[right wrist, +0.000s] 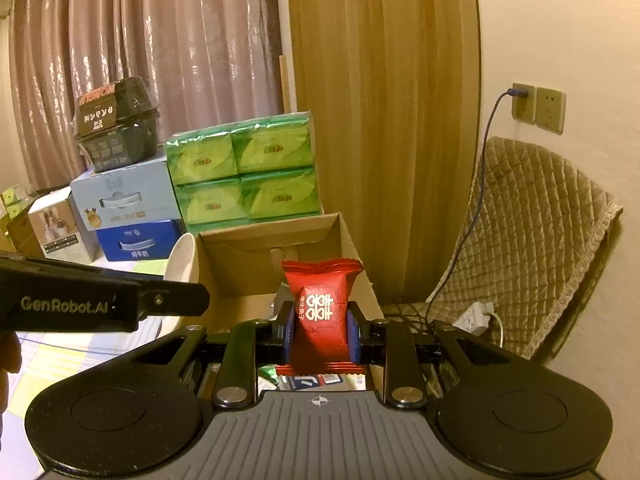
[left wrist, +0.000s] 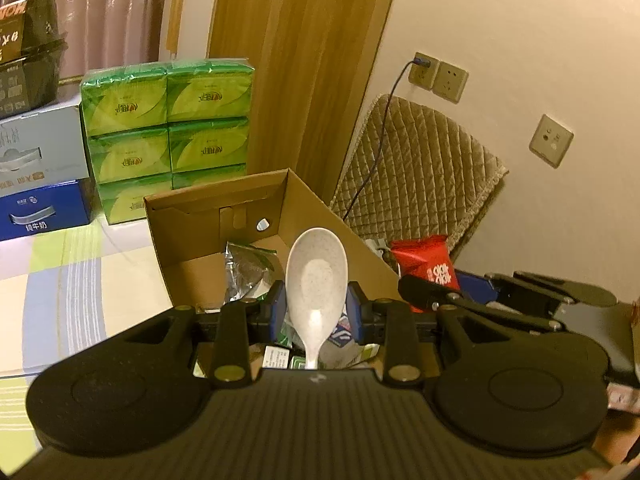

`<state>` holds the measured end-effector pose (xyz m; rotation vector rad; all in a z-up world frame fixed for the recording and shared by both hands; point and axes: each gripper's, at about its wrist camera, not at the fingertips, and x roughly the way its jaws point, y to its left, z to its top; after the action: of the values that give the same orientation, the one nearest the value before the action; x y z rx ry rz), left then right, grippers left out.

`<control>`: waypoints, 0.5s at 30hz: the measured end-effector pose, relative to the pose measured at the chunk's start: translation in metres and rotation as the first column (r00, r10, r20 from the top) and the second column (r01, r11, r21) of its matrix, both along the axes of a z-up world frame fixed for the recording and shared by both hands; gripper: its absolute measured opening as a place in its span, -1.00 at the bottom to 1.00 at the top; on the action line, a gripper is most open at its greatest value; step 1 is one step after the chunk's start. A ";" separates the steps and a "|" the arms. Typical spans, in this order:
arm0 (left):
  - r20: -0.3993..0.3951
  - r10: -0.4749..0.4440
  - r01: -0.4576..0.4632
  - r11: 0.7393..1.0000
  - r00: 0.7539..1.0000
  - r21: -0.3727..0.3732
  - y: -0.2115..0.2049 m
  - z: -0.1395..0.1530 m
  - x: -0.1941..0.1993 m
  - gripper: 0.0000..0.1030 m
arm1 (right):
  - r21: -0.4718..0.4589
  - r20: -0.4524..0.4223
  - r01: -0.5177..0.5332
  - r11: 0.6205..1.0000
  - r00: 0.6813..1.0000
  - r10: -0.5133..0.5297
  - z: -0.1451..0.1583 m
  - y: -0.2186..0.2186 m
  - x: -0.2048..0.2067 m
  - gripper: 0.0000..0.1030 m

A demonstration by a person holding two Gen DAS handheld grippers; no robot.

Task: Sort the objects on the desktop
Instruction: 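Carry the spoon and red candy into the cardboard box and open both tools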

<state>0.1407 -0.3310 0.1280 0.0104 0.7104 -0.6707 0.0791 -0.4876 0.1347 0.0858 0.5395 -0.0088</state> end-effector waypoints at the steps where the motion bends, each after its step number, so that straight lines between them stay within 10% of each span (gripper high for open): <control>1: -0.005 0.008 -0.008 1.000 1.000 -0.007 0.000 -0.001 0.003 -0.48 | 0.001 0.000 0.002 1.000 1.000 -0.002 0.000 -0.001 0.002 -0.56; 5: -0.053 0.054 -0.057 0.997 0.997 -0.058 0.003 -0.008 0.018 -0.45 | 0.004 -0.009 0.009 1.000 1.000 -0.009 -0.003 -0.003 0.008 -0.56; 7: -0.067 0.084 -0.088 0.994 0.994 -0.062 0.008 -0.012 0.023 -0.04 | 0.008 -0.014 0.006 1.000 1.000 -0.005 -0.006 -0.004 0.009 -0.56; 15: -0.032 0.110 -0.112 0.991 0.993 -0.070 0.037 -0.012 0.013 -0.01 | 0.069 -0.034 -0.036 0.997 0.999 0.038 -0.014 0.004 0.019 -0.55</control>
<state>0.1537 -0.2936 0.1157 -0.1033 0.7081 -0.5904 0.0976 -0.4840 0.1211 0.1425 0.5769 0.0443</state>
